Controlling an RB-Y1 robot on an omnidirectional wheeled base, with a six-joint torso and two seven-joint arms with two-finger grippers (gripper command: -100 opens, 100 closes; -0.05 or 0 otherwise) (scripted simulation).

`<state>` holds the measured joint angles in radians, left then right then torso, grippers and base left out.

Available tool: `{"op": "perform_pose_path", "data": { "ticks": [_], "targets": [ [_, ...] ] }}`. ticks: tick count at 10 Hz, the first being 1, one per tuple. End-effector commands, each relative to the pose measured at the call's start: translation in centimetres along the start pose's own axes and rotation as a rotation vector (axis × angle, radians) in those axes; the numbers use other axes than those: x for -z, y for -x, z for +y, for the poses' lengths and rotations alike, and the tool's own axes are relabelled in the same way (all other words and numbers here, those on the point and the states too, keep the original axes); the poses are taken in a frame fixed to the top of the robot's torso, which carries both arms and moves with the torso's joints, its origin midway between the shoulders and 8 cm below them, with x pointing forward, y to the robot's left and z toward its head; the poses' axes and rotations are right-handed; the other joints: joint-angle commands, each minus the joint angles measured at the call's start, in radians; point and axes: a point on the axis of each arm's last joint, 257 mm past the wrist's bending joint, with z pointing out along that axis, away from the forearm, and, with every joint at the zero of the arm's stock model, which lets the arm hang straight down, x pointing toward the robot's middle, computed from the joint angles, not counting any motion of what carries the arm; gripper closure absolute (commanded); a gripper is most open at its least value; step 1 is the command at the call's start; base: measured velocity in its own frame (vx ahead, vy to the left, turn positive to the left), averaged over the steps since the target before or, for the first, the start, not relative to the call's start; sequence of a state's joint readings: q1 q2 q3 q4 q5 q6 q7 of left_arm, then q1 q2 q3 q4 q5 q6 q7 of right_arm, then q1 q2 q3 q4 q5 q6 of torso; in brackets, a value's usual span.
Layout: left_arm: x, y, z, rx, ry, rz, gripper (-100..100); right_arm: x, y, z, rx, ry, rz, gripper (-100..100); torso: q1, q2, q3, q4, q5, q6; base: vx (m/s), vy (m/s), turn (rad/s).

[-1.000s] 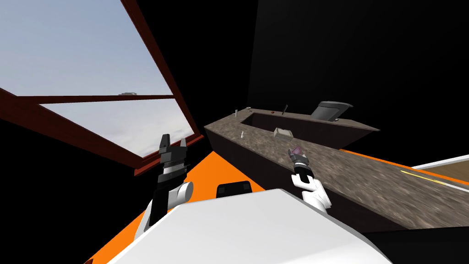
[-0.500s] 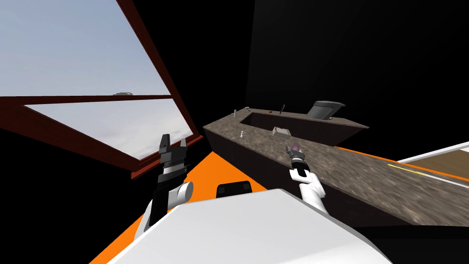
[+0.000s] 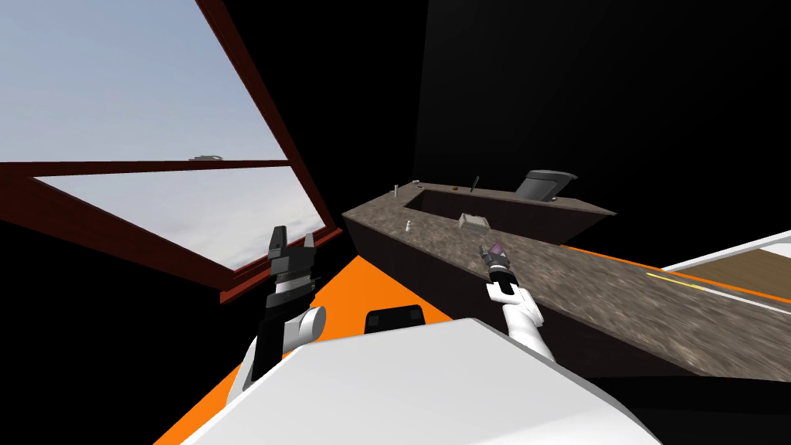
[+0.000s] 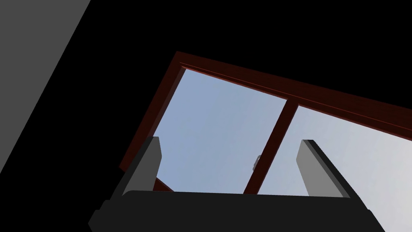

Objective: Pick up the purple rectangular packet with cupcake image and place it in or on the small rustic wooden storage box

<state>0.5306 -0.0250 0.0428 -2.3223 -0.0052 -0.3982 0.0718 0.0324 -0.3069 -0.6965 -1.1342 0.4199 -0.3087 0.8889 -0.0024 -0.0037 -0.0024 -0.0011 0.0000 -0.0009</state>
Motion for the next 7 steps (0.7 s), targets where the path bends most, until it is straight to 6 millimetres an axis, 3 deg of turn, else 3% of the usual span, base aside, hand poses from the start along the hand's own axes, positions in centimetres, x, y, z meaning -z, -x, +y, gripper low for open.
{"op": "perform_pose_path", "data": {
  "ticks": [1,2,5,6,7],
  "targets": [
    [0.0,0.0,0.0,0.000,0.000,0.000,0,-0.1,-0.8,-0.2,-0.003,-0.004,0.016,-100,0.000,0.000,0.000,0.000,0.000,0.000,0.000,0.008,0.004],
    [0.0,0.0,0.0,0.000,0.000,0.000,0,-2.0,1.6,0.7,0.007,0.025,-0.032,-100,-0.001,0.000,0.000,0.000,0.000,0.000,-0.006,0.033,-0.096],
    [0.0,0.0,0.0,0.000,0.000,0.000,0,-1.7,-0.7,0.2,-0.003,0.012,0.015,-100,0.000,0.000,0.000,0.000,0.000,0.000,-0.009,0.021,-0.016],
    [0.0,0.0,0.0,0.000,0.000,0.000,0,-3.6,2.0,0.9,0.010,0.039,-0.038,-100,-0.001,0.000,0.000,0.000,0.000,0.000,-0.013,0.034,-0.104],
    [0.0,0.0,0.0,0.000,0.000,0.000,0,-3.7,1.9,1.2,0.005,0.039,-0.036,-100,0.000,0.000,0.000,0.000,0.000,0.000,-0.012,0.044,-0.052]
  ]
}}
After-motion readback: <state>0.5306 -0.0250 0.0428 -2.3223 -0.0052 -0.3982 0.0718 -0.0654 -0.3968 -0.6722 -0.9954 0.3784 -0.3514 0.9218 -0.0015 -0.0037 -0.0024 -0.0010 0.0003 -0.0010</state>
